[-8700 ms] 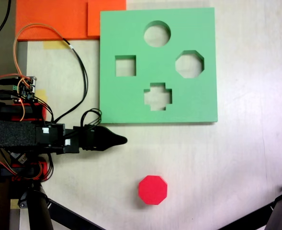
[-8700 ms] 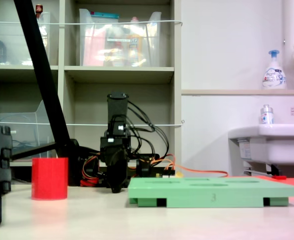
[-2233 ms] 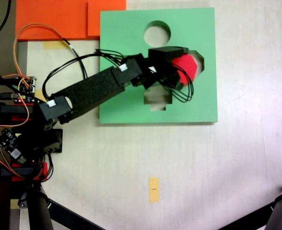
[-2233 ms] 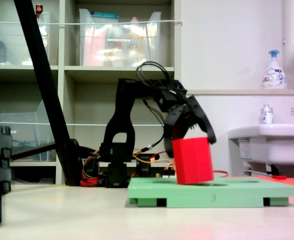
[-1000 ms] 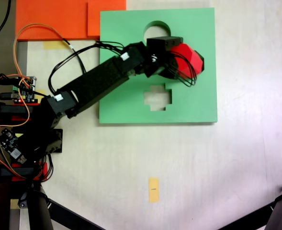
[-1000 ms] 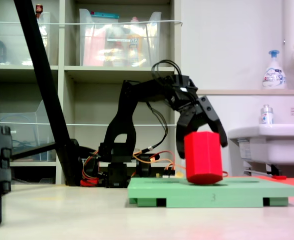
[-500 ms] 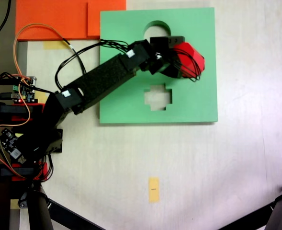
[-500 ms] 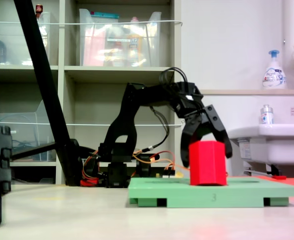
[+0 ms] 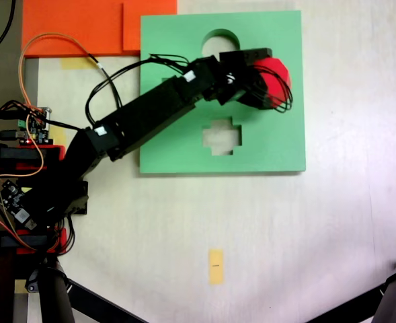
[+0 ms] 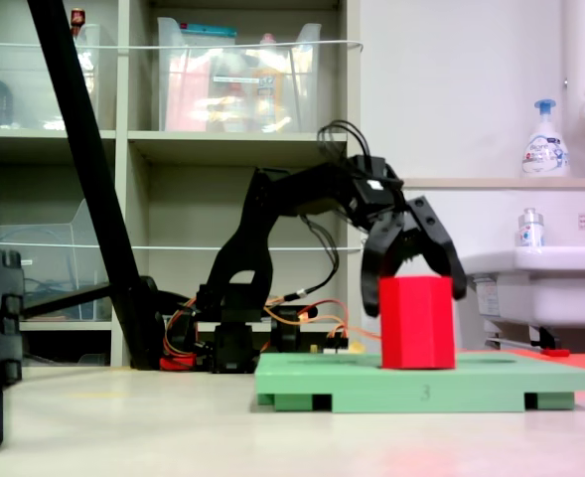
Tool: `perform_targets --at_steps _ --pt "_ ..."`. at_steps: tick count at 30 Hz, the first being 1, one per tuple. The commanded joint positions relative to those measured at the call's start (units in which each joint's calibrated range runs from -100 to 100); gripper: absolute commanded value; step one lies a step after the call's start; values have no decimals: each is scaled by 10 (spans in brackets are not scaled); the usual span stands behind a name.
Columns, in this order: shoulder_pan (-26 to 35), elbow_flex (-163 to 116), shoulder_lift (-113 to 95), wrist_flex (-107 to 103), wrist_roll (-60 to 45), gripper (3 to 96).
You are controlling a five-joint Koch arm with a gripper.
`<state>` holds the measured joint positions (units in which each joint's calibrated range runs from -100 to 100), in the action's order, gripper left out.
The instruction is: Put the octagonal pillar block into the corresponding hole
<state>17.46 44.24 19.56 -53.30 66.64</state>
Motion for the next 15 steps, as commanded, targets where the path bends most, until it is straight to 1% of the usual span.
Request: perform_targets --at_steps 1,7,15 --pt "0 6 19 15 -21 399" --pt "2 6 21 -11 -21 397" --pt "7 6 -85 -69 -21 396"
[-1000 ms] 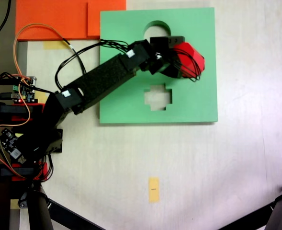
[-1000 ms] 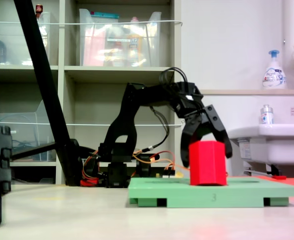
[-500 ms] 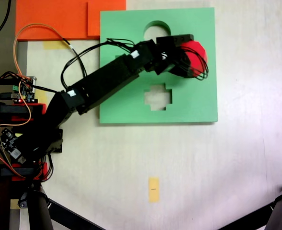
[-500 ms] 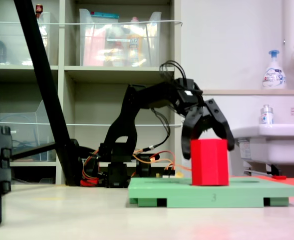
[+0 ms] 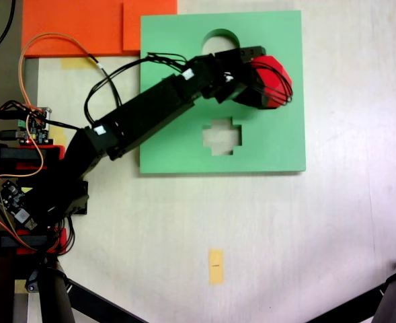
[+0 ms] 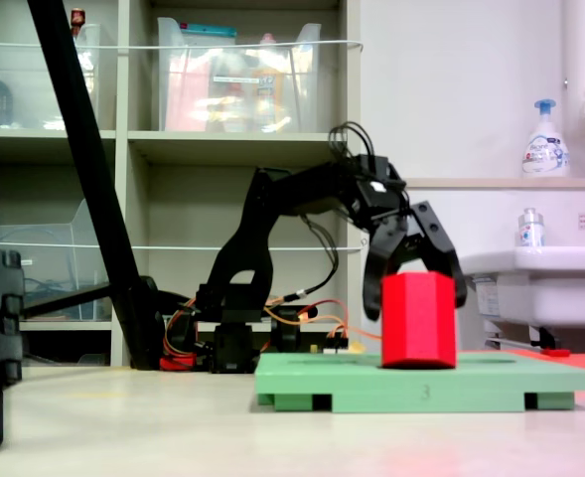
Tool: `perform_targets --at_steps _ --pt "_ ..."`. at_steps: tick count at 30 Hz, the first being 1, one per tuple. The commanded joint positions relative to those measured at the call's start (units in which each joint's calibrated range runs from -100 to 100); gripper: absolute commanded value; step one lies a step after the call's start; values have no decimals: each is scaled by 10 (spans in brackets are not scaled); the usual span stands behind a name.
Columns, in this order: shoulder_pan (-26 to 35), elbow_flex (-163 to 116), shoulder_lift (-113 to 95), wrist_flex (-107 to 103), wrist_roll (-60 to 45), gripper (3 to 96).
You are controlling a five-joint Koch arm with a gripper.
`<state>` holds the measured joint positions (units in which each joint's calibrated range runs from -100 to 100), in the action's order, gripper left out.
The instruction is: Put the octagonal pillar block into the corresponding hole
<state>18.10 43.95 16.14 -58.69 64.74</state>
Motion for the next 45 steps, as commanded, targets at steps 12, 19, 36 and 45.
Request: perform_targets --at_steps 12,19,36,45 --pt "3 9 -94 -43 -1 396" --pt "4 9 -80 -40 0 396" --pt "0 11 30 5 8 396" --pt "-10 45 96 9 8 486"
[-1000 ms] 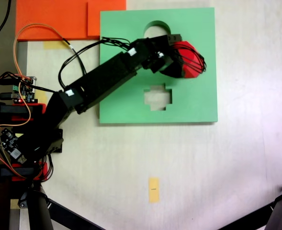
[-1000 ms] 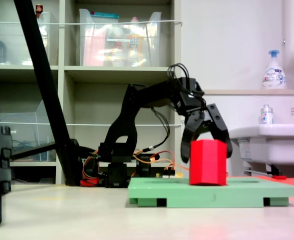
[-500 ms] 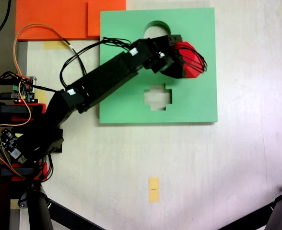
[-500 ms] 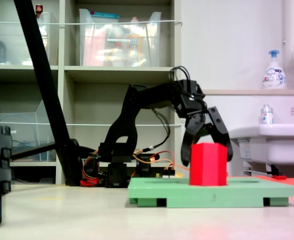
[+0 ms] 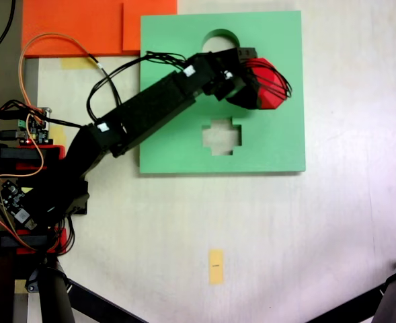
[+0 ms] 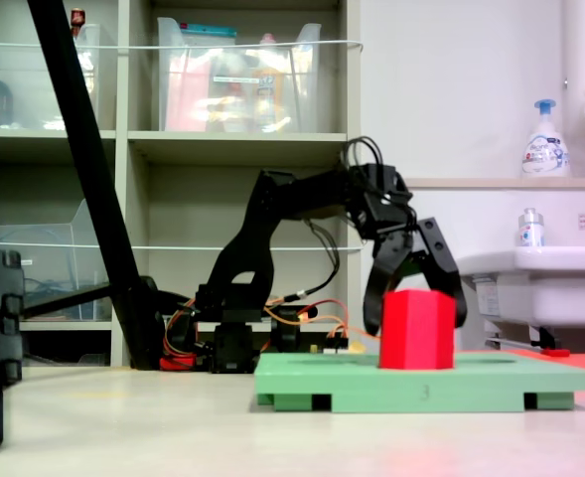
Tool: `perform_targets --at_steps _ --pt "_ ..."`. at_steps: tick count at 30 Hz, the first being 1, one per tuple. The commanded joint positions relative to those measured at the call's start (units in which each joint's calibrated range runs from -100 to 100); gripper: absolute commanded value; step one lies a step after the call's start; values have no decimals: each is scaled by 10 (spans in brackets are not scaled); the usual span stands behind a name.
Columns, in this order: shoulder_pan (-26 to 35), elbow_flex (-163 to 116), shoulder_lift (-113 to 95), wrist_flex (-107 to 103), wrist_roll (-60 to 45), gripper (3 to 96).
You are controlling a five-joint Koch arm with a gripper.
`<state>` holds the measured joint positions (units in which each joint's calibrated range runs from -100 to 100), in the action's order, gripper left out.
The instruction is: Put the octagonal pillar block into the corresponding hole
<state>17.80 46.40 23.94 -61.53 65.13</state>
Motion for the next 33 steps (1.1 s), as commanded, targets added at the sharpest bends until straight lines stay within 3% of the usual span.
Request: perform_targets --at_steps 1,6,10,14,15,21,26,28,31,33 --pt "-7 21 19 37 4 495" --pt "-12 21 13 30 4 591" --pt "-16 20 -5 20 3 734" --pt "-17 20 -17 10 -3 948" --pt "-17 20 -24 7 -3 958" --pt "-17 19 -149 -48 -12 956" --pt "-28 17 -445 -118 -120 942" --pt "-35 18 -561 -123 -174 868" --pt "-69 19 -731 -125 -282 640" --pt "-99 21 -820 -92 -320 584"
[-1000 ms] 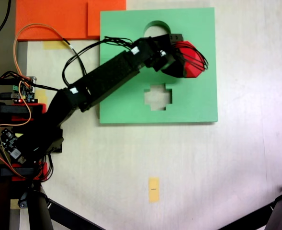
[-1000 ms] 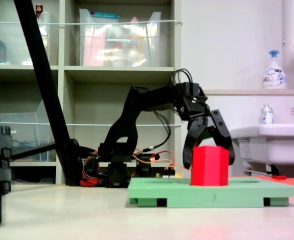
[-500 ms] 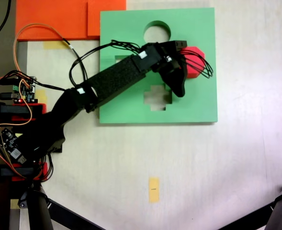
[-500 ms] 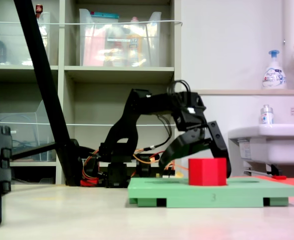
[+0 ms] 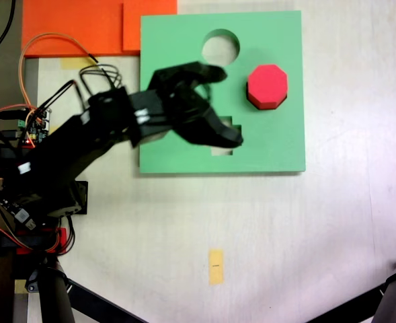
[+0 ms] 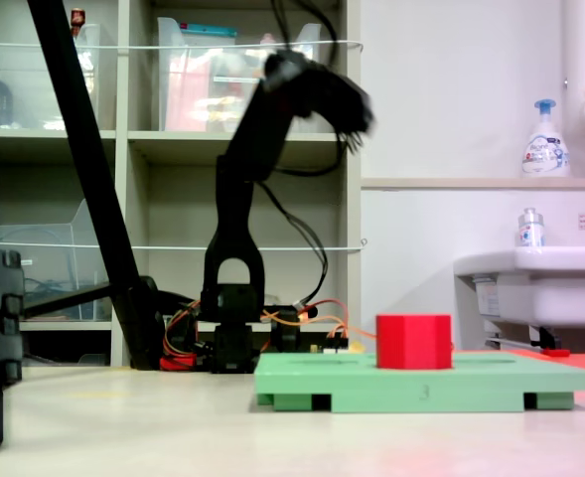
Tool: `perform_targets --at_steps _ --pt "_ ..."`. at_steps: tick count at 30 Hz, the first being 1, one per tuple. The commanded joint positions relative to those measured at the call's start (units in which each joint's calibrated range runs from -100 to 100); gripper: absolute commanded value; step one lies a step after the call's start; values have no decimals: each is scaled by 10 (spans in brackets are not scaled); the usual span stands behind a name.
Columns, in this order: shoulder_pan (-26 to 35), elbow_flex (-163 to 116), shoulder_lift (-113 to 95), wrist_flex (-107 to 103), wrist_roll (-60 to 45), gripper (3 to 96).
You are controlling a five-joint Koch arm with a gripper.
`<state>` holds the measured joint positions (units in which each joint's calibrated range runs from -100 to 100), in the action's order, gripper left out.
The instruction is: Put the octagonal pillar block into the corresponding hole
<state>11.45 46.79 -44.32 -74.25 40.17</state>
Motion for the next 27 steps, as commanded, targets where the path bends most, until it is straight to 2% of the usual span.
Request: perform_targets --at_steps 1,5,8,11,13,15,17,22,27 --pt "-47 16 -160 45 -96 564" --pt "-130 9 -173 63 -185 547" --pt "-153 -54 -171 91 -227 548" --pt "-164 -271 -263 223 -251 547" --pt "-178 -461 -332 397 -253 544" --pt "-182 -656 -406 579 -261 509" --pt "-175 -793 -453 665 -278 507" --pt "-146 -1114 -557 784 -337 507" --pt "-128 -1329 -557 860 -401 491"
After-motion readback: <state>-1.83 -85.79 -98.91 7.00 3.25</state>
